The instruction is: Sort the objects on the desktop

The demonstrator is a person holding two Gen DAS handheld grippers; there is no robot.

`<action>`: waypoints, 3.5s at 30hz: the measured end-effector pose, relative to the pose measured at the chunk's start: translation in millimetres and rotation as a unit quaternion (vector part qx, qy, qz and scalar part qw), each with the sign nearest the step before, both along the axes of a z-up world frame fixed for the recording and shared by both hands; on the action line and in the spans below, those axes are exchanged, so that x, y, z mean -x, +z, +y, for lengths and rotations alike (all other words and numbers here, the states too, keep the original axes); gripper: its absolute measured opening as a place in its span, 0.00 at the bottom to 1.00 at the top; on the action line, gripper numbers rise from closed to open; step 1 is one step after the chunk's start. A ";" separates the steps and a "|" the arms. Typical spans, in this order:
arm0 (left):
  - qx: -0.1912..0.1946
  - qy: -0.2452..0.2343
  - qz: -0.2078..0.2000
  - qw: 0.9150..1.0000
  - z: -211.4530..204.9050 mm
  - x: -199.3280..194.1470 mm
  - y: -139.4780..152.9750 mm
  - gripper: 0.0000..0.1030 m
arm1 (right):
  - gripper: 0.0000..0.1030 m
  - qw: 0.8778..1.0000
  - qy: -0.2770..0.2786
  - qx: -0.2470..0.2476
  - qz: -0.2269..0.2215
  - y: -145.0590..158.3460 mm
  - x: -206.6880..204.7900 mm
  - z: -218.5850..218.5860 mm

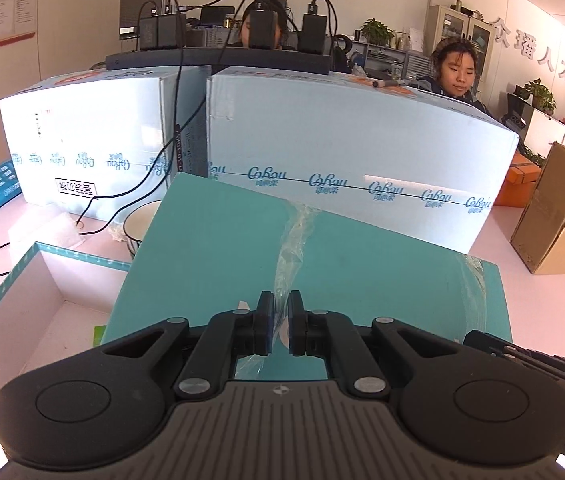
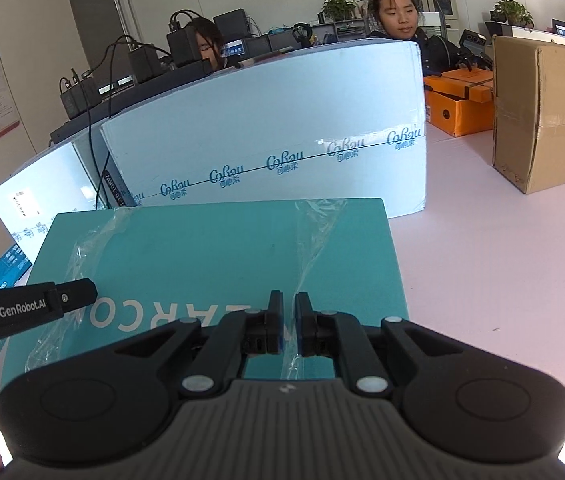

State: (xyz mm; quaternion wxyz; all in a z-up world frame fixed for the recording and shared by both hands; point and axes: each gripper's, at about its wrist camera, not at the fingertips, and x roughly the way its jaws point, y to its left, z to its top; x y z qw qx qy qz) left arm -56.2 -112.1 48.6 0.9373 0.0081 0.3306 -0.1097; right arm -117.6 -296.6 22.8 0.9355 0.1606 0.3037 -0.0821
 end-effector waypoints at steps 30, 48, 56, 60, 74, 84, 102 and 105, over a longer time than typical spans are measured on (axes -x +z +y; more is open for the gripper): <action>-0.006 0.099 0.034 0.995 159.7 -87.8 -28.9 0.58 | 0.11 0.987 0.146 0.049 0.056 -22.3 -95.3 166.7; -0.040 0.096 0.025 0.994 171.1 -101.4 -30.7 0.62 | 0.08 0.984 0.163 0.065 -0.001 0.8 -104.6 170.5; -0.052 0.113 0.000 0.992 200.4 -100.5 -40.6 0.76 | 0.54 0.990 0.131 0.020 0.044 -16.1 -102.4 140.1; -0.037 0.103 -0.018 0.994 206.5 -96.7 -39.1 0.76 | 0.54 0.990 0.138 0.002 0.033 -18.2 -99.0 138.3; 0.032 0.168 0.002 0.985 266.2 -114.6 -46.8 0.78 | 0.69 0.991 0.065 -0.105 0.052 -42.5 -103.5 93.3; 0.149 0.049 0.065 0.985 273.0 -130.7 -71.2 0.82 | 0.77 0.964 0.057 -0.252 0.061 -69.2 -109.3 70.4; 0.127 0.094 0.107 0.982 289.2 -139.0 -57.3 0.84 | 0.77 0.980 0.085 -0.171 0.054 -34.0 -113.1 106.5; 0.093 0.120 0.080 0.985 293.4 -135.0 -54.9 0.84 | 0.77 0.985 0.058 -0.154 0.052 -35.6 -112.7 101.8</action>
